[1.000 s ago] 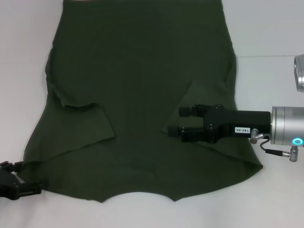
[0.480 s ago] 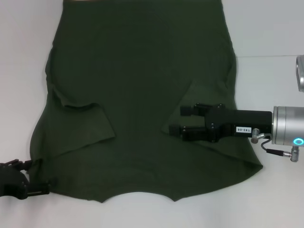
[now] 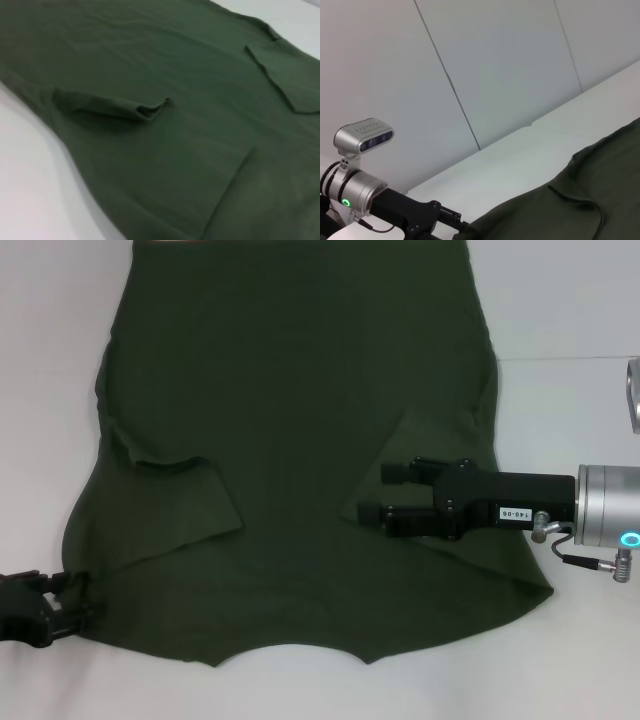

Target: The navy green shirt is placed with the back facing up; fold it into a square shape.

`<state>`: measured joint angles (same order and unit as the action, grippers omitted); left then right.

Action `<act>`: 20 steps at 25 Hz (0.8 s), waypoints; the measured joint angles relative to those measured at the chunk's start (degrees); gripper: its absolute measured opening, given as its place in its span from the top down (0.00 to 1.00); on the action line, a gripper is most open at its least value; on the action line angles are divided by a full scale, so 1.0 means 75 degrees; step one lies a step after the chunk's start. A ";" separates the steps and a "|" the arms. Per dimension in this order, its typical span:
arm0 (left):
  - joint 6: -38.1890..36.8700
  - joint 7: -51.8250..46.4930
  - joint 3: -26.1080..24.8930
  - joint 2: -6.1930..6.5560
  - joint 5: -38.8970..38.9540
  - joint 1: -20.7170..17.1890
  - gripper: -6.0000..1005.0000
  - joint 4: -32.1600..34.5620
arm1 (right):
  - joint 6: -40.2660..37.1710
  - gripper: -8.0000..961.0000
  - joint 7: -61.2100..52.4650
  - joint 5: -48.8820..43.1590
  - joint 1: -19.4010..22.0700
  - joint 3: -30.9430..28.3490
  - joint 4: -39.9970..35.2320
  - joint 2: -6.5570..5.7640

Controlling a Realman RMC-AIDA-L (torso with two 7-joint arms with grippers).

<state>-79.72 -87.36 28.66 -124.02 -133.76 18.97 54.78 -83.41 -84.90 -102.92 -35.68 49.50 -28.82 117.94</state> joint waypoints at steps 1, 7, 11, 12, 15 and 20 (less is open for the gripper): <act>0.0047 -0.0008 0.0000 0.0000 -0.0021 0.0000 0.15 0.0011 | -0.0001 0.05 0.0000 0.0000 0.0000 -0.0003 0.0000 0.0000; 0.0198 -0.0066 0.0016 -0.0018 -0.0166 -0.0002 0.33 0.0021 | -0.0017 0.05 0.0000 0.0000 0.0000 -0.0046 -0.0001 0.0000; 0.0211 -0.0090 0.0036 -0.0033 -0.0174 0.0000 0.51 0.0053 | -0.0065 0.05 0.0000 0.0003 0.0000 -0.0056 -0.0001 0.0000; 0.0209 -0.0095 0.0050 -0.0034 -0.0175 0.0001 0.56 0.0055 | -0.0081 0.05 0.0000 0.0006 0.0000 -0.0063 -0.0001 0.0000; 0.0206 -0.0102 0.0099 -0.0034 -0.0177 0.0010 0.69 0.0060 | -0.0107 0.05 0.0000 0.0010 0.0003 -0.0071 -0.0001 0.0000; 0.0211 -0.0105 0.0098 -0.0027 -0.0177 0.0032 0.94 0.0068 | -0.0108 0.05 0.0000 0.0013 0.0016 -0.0073 -0.0001 0.0000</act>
<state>-78.13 -88.15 29.39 -124.23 -135.09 19.21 55.29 -84.22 -84.90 -102.82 -35.56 48.95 -28.83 117.94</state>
